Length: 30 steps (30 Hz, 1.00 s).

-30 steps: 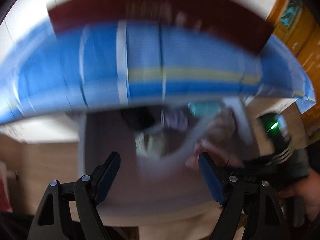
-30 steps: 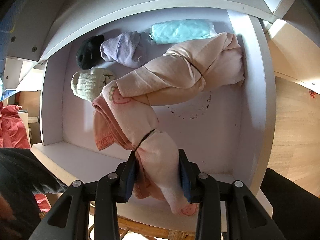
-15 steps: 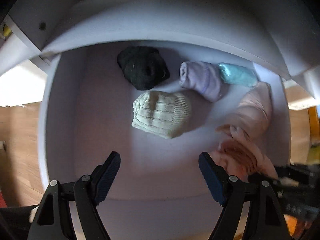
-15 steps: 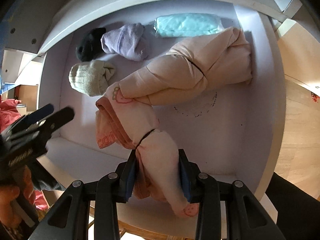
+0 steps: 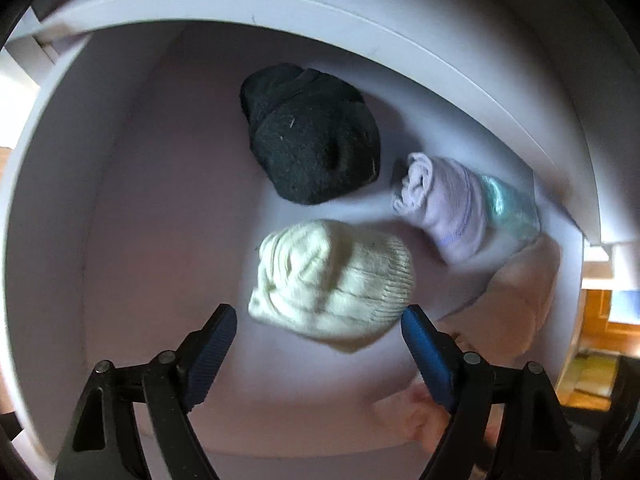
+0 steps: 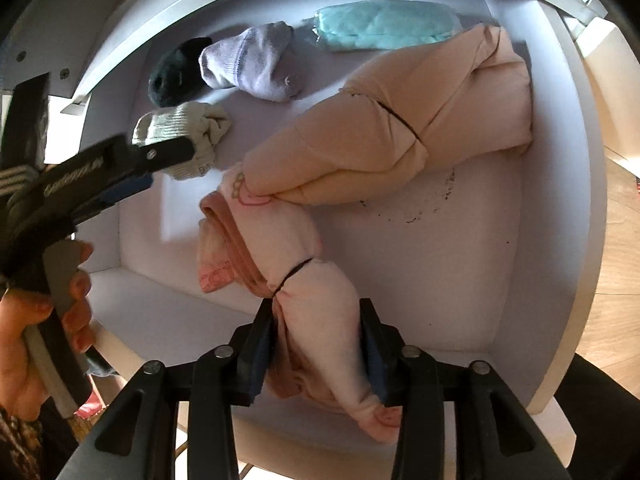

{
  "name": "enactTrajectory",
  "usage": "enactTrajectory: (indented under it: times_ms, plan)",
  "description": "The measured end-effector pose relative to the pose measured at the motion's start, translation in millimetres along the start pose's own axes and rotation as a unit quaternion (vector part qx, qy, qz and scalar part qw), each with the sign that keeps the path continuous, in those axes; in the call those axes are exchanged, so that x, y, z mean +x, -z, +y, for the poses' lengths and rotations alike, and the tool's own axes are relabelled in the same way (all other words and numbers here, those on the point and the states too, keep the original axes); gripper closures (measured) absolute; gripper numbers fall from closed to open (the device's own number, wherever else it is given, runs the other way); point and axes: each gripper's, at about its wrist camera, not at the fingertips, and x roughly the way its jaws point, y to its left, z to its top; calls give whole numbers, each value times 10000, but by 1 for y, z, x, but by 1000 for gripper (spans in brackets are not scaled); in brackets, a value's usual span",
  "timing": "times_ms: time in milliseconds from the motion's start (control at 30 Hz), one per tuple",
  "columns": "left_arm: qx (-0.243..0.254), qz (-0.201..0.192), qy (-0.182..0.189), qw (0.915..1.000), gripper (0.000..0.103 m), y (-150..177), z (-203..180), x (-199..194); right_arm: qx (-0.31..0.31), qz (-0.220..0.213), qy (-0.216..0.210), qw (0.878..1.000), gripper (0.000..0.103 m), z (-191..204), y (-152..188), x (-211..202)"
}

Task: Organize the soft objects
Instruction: 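Reach the left gripper into the shelf and grasp the cream knit sock, then carry the pink strawberry-print cloth with the right gripper over the gold tray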

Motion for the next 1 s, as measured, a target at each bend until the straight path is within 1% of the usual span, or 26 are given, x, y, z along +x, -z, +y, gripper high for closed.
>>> enactTrajectory:
  times_ms: [100,233,300,367,467,567,667,767,867,1000]
  plan:
    - [-18,24,92,10000,16,-8,2,5,-202,30,74,9998,59,4,0,5]
    - [163,-28,-53,9998,17,-13,-2,6,-464,138,277,9984,59,14,2,18]
    - [231,-44,-90,9997,20,-13,-2,5,-601,243,397,9971,59,18,3,26]
    - [322,-50,-102,9994,30,-11,-3,5,-733,325,535,9953,62,23,2,33]
    - [361,-11,-76,9993,32,-9,-1,5,-743,308,595,9950,65,25,1,36]
    - [343,38,-59,9994,35,-1,2,7,-657,138,531,9963,68,27,-4,30]
    - [330,30,-206,9992,36,-2,5,6,-615,-35,408,9973,69,30,-5,20]
    - [246,4,-274,9993,36,2,14,0,-669,-100,414,9969,69,34,-2,13]
    - [293,4,-425,9987,36,2,10,-1,-769,-121,481,9958,69,40,3,4]
    - [240,47,-544,9982,36,3,14,-2,-685,-225,421,9965,69,41,9,-13]
